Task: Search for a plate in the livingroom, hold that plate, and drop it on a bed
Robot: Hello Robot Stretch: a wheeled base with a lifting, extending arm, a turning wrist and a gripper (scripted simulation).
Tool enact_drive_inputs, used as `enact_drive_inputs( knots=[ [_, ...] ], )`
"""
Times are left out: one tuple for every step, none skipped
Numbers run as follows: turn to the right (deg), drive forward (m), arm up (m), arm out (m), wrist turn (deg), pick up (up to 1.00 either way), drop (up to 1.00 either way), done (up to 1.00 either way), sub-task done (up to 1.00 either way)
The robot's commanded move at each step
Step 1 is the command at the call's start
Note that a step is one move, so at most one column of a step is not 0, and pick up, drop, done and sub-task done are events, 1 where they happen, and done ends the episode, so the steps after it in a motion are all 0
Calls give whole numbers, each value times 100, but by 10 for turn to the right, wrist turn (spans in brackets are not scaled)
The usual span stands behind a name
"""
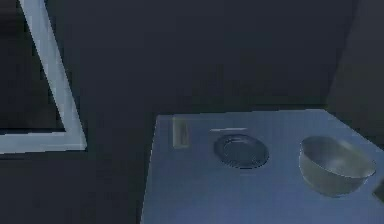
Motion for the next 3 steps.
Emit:
enact_drive_inputs(
  knots=[
    [-450, 0, 0, 0, 0, 0, 0, 0, 0],
    [-270, 0, 0, 0, 0, 0, 0, 0, 0],
    [0, 0, 50, 0, 0, 0, 0, 0, 0]
  ],
)
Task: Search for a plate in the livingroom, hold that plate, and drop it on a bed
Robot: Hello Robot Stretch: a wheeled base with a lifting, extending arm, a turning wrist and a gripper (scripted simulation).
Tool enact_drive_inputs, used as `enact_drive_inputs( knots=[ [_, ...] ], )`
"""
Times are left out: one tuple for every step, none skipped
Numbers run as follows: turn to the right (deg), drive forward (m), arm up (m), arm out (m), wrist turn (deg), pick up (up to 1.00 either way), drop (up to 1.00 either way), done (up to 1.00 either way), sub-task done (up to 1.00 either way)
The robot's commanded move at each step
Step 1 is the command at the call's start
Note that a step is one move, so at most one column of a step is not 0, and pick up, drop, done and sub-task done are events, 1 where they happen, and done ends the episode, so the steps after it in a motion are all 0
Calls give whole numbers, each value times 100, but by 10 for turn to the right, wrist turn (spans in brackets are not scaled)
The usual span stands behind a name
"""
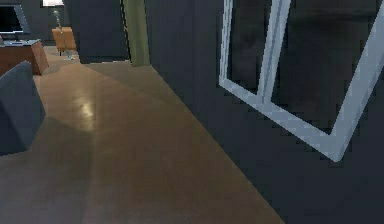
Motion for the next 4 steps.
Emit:
enact_drive_inputs(
  knots=[
    [0, 0, 38, 0, 0, 0, 0, 0, 0],
    [0, 0, 0, 26, 0, 0, 0, 0, 0],
    [0, 0, 0, 0, 450, 0, 0, 0, 0],
    [0, 0, 0, 0, 450, 0, 0, 0, 0]
  ],
)
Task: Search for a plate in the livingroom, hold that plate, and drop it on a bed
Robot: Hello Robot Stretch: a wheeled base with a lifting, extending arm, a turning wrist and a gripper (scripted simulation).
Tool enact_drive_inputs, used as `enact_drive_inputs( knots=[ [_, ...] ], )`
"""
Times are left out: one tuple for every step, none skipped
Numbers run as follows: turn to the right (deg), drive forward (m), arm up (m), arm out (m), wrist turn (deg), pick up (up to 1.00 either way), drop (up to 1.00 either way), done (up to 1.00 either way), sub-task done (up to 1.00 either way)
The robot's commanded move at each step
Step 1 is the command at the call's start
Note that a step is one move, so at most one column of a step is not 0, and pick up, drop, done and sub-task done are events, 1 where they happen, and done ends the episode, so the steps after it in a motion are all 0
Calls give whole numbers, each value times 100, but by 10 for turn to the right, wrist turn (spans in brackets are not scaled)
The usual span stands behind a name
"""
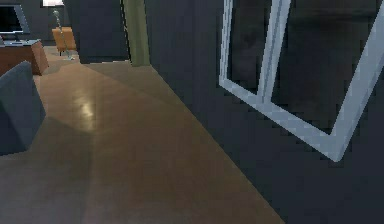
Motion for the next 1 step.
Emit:
enact_drive_inputs(
  knots=[
    [0, 0, 0, 0, 450, 0, 0, 0, 0]
  ],
)
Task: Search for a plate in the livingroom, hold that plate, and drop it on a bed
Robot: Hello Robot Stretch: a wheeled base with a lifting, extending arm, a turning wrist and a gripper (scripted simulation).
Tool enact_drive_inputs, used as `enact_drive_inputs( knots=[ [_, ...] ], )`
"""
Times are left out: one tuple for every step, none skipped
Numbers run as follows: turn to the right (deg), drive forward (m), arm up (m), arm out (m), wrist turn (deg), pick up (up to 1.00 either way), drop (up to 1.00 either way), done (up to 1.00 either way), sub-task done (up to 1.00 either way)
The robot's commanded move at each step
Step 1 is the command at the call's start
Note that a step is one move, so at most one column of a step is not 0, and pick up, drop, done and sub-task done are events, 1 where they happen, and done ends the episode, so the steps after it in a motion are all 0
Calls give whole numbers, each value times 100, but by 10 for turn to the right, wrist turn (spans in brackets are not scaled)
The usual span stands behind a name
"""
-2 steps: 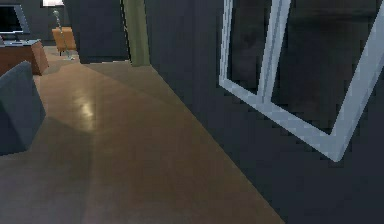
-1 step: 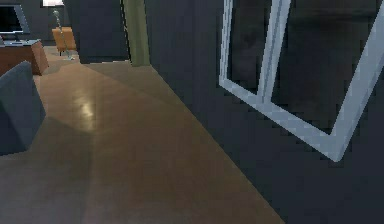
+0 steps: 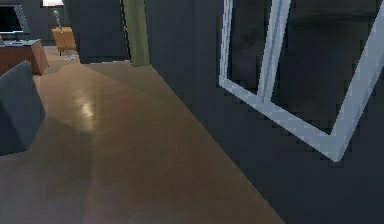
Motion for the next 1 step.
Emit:
enact_drive_inputs(
  knots=[
    [0, 0, 0, 0, 300, 0, 0, 0, 0]
  ],
)
